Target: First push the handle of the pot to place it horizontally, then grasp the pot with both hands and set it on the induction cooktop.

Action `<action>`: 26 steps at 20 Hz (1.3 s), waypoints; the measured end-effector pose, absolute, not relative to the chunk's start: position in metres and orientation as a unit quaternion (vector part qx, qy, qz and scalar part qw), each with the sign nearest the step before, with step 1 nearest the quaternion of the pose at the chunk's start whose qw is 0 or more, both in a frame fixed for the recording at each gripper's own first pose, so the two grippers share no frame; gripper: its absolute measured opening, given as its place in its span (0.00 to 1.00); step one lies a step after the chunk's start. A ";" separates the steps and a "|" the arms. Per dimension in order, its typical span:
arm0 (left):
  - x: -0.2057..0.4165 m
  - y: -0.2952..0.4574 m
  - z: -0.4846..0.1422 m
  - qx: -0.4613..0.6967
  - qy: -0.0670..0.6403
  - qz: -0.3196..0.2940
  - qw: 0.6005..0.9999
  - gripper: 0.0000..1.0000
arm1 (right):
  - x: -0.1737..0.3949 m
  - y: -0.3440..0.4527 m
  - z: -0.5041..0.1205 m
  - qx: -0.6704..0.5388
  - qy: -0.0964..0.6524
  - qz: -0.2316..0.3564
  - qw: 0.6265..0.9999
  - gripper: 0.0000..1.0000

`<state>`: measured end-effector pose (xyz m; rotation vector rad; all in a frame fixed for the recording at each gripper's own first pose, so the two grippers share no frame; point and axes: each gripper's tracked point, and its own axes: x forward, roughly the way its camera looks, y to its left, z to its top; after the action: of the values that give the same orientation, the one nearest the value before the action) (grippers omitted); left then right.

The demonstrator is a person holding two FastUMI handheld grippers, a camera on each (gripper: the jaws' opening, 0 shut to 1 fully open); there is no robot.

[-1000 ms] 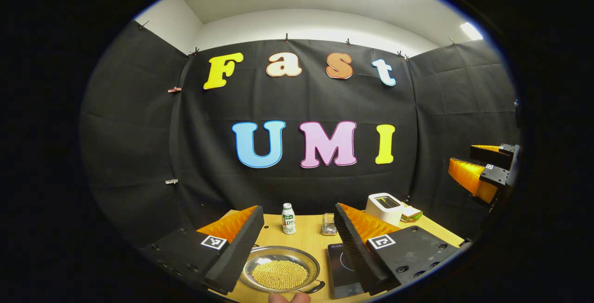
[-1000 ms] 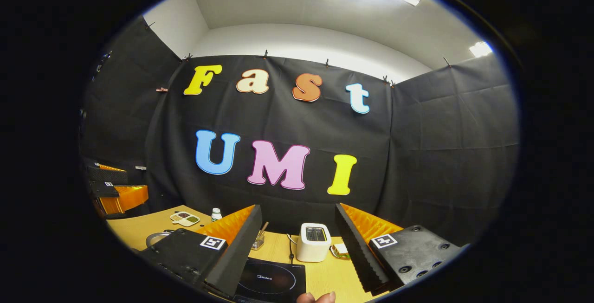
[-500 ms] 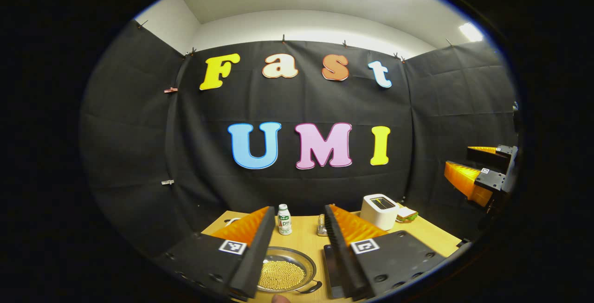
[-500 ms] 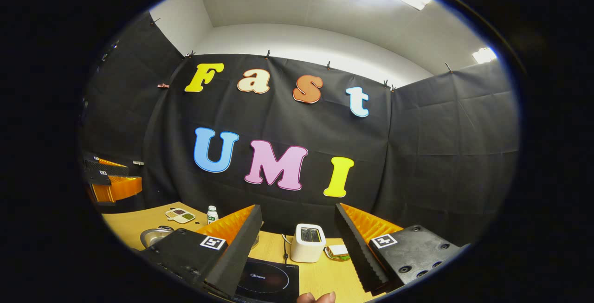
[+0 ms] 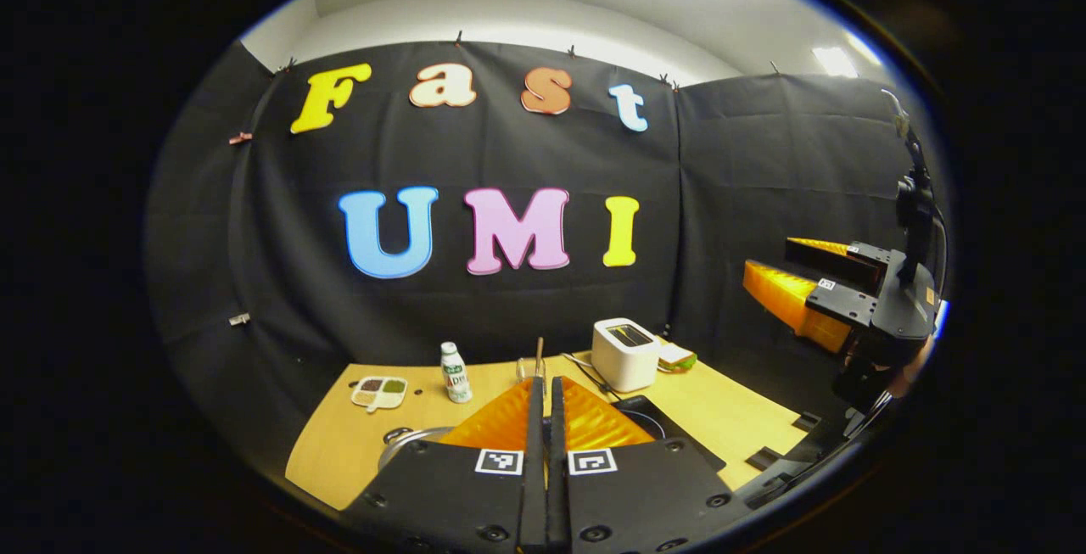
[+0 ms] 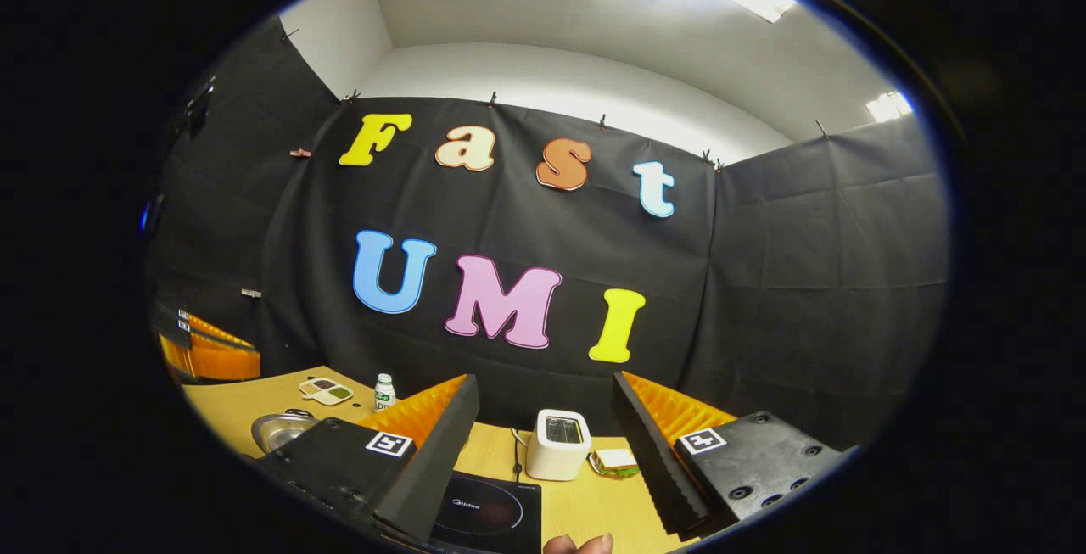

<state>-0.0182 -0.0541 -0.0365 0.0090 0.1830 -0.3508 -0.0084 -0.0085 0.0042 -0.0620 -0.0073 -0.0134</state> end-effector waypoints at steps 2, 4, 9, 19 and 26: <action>-0.020 -0.052 -0.055 -0.001 0.131 -0.186 0.974 0.05 | -0.009 -0.011 0.001 -0.030 0.001 -0.012 0.999 0.98; -0.024 -0.050 -0.078 0.010 0.181 -0.207 0.961 0.05 | -0.008 -0.017 0.002 -0.036 -0.002 -0.018 0.999 0.98; -0.040 -0.035 -0.146 0.004 0.318 -0.222 0.922 0.05 | -0.010 -0.023 -0.001 -0.034 0.003 -0.030 0.999 0.98; -0.059 -0.012 -0.277 0.056 0.505 -0.214 0.835 0.06 | -0.019 -0.044 -0.003 -0.046 0.005 -0.051 0.998 0.97; -0.045 0.001 -0.347 0.059 0.559 -0.188 0.805 0.05 | -0.034 -0.064 -0.005 -0.055 0.008 -0.073 0.996 0.97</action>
<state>-0.0449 0.0008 -0.3475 0.1269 1.1977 -0.4021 -0.0338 -0.0637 -0.0049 -0.1106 0.0151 -0.1465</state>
